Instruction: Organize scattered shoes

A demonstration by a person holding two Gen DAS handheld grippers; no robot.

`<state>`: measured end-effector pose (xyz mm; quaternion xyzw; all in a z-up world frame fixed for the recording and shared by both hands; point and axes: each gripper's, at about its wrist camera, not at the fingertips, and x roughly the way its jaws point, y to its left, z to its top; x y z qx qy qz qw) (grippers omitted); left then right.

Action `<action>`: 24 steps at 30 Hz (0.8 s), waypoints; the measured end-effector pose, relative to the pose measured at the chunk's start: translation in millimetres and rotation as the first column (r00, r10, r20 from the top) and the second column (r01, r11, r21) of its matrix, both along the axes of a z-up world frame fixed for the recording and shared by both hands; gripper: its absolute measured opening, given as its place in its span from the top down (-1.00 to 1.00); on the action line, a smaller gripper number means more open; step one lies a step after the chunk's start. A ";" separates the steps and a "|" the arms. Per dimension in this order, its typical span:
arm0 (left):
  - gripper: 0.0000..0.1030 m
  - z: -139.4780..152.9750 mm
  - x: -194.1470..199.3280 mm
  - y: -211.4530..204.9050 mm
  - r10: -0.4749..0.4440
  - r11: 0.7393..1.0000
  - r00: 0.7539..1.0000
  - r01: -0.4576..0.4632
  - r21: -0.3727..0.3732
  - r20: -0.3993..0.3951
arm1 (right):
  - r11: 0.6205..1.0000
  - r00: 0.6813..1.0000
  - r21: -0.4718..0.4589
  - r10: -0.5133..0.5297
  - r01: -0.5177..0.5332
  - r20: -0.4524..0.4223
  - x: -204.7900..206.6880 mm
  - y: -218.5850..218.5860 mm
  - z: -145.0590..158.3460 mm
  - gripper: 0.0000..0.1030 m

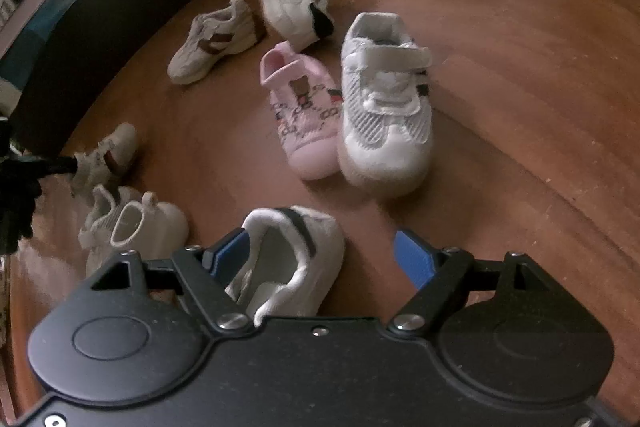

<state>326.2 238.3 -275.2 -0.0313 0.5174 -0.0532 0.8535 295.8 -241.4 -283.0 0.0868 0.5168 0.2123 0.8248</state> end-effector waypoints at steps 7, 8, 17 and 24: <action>0.92 31.4 -31.4 -3.5 -0.250 0.960 0.968 0.243 0.143 0.037 | 0.986 0.985 -0.034 0.164 -0.163 0.050 -17.6 18.8 21.8 -0.58; 0.92 32.1 -37.1 -4.0 -0.307 0.940 0.951 0.298 0.169 0.034 | 0.984 0.983 -0.040 0.177 -0.175 0.056 -19.3 20.4 23.9 -0.58; 0.92 20.8 -105.5 -12.3 -0.795 0.481 0.563 0.812 0.330 -0.227 | 0.971 0.969 -0.051 0.238 -0.235 0.064 -26.6 33.7 31.0 -0.58; 0.71 -6.7 -92.7 -14.0 -0.761 0.463 0.593 0.781 0.419 -0.263 | 0.966 0.966 -0.047 0.255 -0.253 0.052 -28.2 51.5 25.3 -0.58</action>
